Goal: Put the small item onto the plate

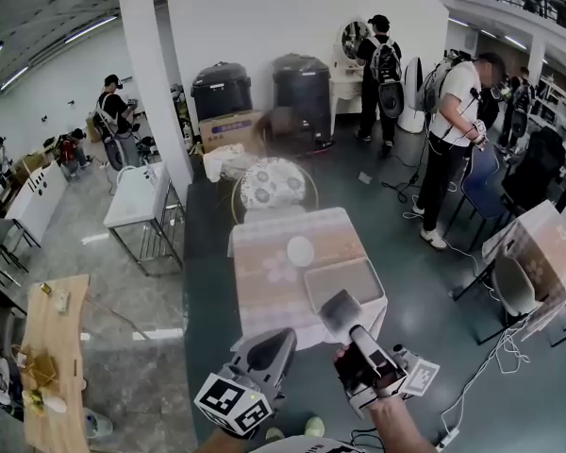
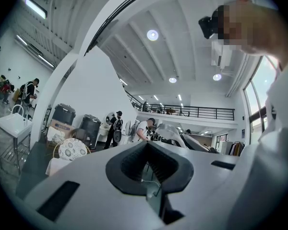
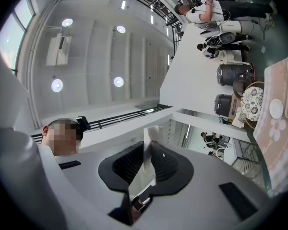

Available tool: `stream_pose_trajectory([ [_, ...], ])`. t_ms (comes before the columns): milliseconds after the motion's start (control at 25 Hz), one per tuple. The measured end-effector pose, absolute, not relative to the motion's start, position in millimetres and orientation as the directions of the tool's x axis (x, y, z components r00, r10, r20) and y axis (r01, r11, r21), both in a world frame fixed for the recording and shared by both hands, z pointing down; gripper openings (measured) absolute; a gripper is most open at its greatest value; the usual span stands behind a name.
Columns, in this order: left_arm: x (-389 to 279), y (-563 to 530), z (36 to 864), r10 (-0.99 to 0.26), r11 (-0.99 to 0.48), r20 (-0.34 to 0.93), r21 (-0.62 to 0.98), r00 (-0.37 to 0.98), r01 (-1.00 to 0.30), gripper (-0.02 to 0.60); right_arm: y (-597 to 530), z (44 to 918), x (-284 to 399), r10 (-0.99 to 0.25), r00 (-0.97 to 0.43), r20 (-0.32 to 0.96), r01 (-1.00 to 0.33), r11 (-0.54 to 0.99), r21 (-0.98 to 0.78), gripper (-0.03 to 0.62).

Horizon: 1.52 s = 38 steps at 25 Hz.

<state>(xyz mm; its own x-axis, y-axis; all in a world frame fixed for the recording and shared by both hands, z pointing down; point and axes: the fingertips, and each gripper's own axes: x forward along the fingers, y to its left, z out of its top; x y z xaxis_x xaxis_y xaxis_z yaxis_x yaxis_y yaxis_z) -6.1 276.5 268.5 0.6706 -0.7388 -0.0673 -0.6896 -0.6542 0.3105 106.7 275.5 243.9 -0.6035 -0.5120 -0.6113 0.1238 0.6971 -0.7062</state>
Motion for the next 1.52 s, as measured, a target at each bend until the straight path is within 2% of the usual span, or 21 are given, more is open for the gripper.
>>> stream_pose_trajectory([
  [800,50.9,232.6,269.5,-0.739,-0.656,-0.086,0.317,0.668,-0.685,0.005,238.1,252.2,173.0,-0.529,-0.59,-0.609,0.093,0.705,-0.703,0.057],
  [1520,-4.0,32.5,299.9,-0.686,-0.709,-0.057,0.274,0.725,-0.65,0.005,51.2,275.3,106.5,-0.58,-0.585,-0.567,0.033,0.682,-0.731,0.057],
])
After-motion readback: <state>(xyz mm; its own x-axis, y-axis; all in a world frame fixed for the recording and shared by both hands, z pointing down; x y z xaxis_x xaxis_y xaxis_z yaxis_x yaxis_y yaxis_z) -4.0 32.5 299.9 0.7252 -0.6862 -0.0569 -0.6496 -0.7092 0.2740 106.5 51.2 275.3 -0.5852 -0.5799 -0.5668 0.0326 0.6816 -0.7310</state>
